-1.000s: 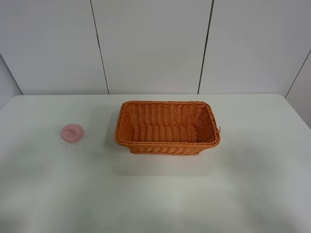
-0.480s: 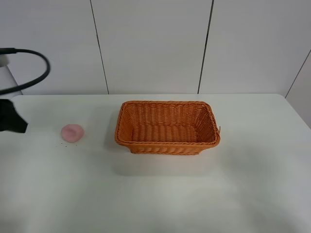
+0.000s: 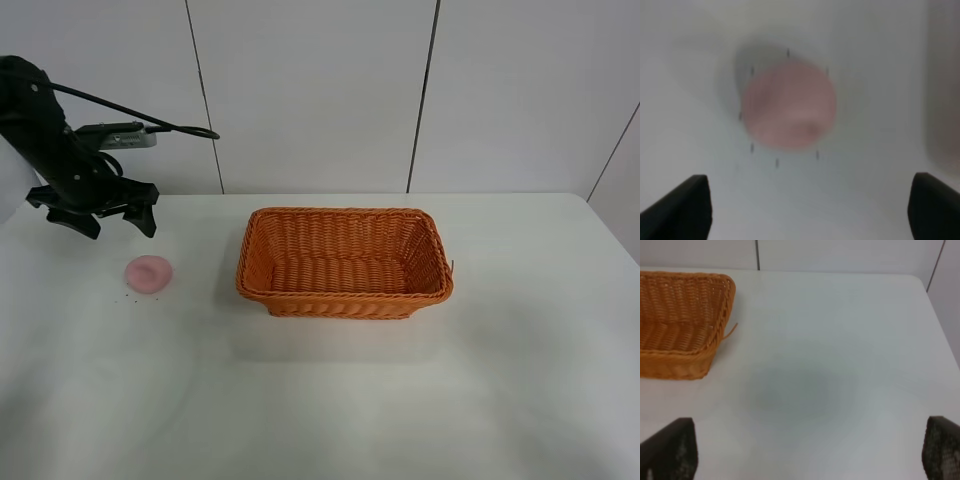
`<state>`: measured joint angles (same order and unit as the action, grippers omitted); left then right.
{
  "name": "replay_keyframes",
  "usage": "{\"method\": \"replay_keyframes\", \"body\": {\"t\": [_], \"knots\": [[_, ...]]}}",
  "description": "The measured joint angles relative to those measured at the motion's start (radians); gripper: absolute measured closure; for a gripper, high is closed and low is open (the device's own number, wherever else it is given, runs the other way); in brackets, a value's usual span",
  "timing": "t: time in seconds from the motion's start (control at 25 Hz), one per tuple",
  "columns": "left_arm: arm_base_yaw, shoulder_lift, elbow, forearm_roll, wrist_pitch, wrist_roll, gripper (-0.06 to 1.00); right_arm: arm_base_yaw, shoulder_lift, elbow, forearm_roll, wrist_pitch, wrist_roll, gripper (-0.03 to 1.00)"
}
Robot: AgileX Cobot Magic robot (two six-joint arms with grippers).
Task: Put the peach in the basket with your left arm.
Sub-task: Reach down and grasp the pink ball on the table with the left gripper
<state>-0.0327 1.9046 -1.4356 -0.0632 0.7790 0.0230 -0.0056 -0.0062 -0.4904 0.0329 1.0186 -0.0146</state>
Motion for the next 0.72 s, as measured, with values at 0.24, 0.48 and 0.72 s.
{"method": "replay_keyframes", "body": {"t": [0.24, 0.48, 0.72], "knots": [[0.0, 0.207, -0.14, -0.001, -0.017, 0.001, 0.13, 0.0, 0.0, 0.0, 0.0, 0.0, 0.0, 0.27], [0.0, 0.313, -0.158, 0.002, -0.038, 0.001, 0.13, 0.0, 0.0, 0.0, 0.0, 0.0, 0.0, 0.27], [0.0, 0.333, -0.16, 0.012, -0.038, 0.001, 0.13, 0.0, 0.0, 0.0, 0.0, 0.0, 0.0, 0.27]]}}
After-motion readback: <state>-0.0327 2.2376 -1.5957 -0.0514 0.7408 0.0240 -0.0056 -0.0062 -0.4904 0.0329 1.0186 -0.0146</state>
